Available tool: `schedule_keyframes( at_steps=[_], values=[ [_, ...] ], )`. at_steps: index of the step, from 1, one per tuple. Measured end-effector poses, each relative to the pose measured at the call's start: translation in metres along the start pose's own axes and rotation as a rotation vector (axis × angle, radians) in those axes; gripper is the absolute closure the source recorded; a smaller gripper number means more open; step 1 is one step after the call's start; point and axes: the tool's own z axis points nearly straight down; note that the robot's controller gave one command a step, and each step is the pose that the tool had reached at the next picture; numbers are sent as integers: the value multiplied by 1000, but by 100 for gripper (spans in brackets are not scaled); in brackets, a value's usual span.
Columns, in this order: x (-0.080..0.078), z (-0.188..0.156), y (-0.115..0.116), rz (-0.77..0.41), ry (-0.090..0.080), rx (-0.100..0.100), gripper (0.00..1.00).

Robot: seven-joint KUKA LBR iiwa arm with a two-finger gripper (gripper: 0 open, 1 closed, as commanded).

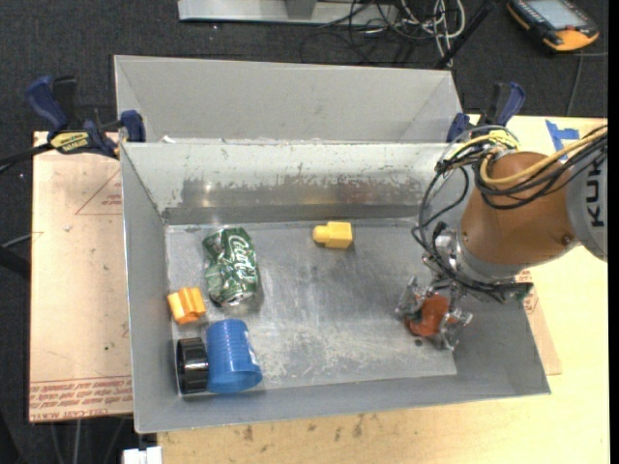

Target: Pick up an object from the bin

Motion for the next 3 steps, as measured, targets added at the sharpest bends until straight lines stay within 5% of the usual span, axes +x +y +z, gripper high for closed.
schedule_keyframes(
  at_steps=[1,3],
  values=[
    [-5,-113,-3,-30,1,0,100],
    [11,-146,-2,-112,3,-7,100]
  ],
)
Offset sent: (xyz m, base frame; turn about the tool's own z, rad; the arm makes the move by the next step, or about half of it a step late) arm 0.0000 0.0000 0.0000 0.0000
